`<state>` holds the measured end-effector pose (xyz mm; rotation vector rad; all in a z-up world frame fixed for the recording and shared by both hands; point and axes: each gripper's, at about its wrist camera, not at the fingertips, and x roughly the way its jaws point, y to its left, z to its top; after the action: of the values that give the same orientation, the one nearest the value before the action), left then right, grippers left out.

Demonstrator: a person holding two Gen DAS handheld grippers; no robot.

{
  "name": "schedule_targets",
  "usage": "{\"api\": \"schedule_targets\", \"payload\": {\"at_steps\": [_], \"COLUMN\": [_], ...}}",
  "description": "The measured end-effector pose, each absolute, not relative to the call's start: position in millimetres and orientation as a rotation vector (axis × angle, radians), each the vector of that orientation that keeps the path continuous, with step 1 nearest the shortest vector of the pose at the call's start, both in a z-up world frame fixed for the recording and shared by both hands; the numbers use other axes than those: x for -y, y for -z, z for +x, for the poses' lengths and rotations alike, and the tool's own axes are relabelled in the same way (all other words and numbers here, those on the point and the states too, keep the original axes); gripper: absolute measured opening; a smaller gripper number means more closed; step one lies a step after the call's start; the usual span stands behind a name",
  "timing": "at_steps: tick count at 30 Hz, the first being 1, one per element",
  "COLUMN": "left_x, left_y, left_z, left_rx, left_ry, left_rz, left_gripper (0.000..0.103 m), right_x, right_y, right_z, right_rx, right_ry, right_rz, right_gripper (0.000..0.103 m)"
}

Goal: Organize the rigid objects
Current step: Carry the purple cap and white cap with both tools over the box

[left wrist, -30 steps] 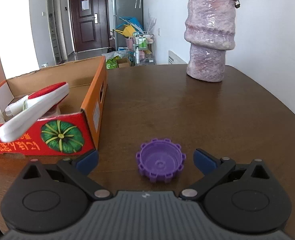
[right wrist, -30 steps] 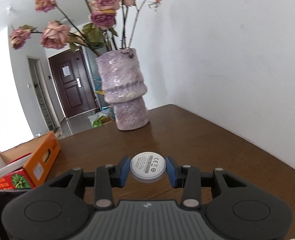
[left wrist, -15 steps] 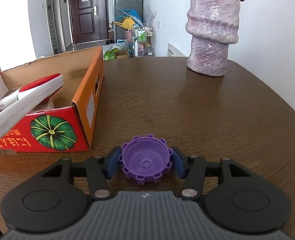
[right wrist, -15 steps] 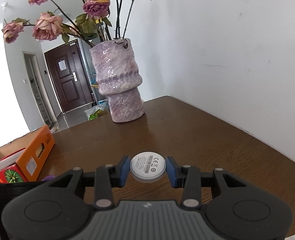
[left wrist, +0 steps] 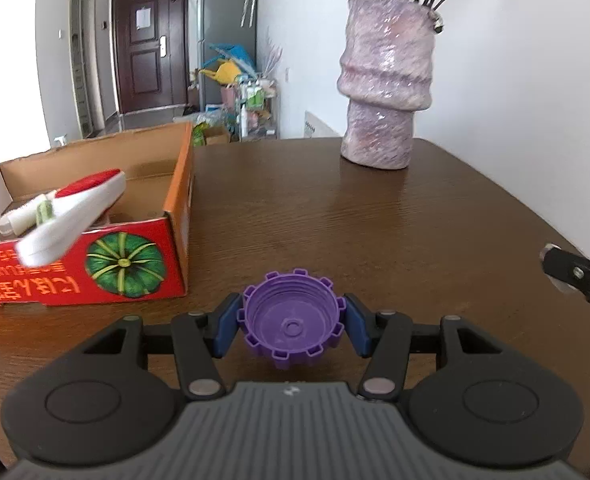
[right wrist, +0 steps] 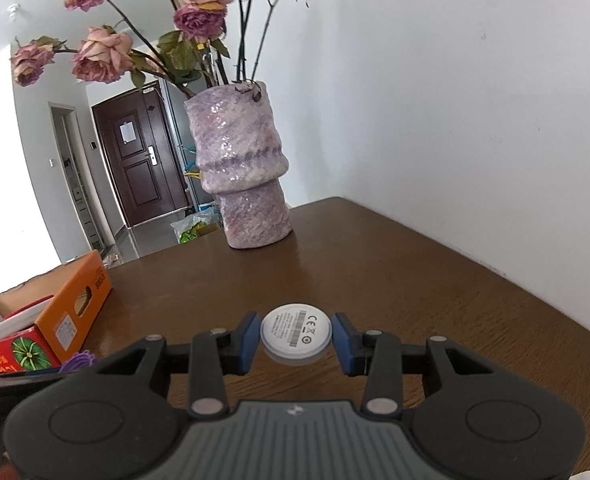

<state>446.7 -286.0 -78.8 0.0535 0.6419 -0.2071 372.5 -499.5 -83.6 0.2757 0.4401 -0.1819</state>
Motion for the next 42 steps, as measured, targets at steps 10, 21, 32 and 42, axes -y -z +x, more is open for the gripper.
{"api": "schedule_targets", "payload": {"at_steps": [10, 21, 32, 42], "left_x": [243.8, 182.1, 110.7, 50.7], "left_y": [70.1, 58.8, 43.9, 30.5], "left_z": [402.7, 369.1, 346.3, 338.3], "left_rx": [-0.610, -0.589, -0.559, -0.521], "left_ry": [0.214, 0.167, 0.099, 0.046], "left_rz": [0.054, 0.025, -0.029, -0.066], "left_gripper": [0.056, 0.056, 0.056, 0.056], "right_x": [475.5, 424.9, 344.6, 270.5], "right_y": [78.9, 72.6, 67.3, 58.7], "right_z": [360.6, 328.9, 311.9, 309.0], "right_rx": [-0.404, -0.382, -0.392, -0.393], "right_ry": [0.182, 0.135, 0.016, -0.077], "right_rz": [0.198, 0.205, 0.183, 0.158], "right_gripper": [0.039, 0.039, 0.039, 0.039]}}
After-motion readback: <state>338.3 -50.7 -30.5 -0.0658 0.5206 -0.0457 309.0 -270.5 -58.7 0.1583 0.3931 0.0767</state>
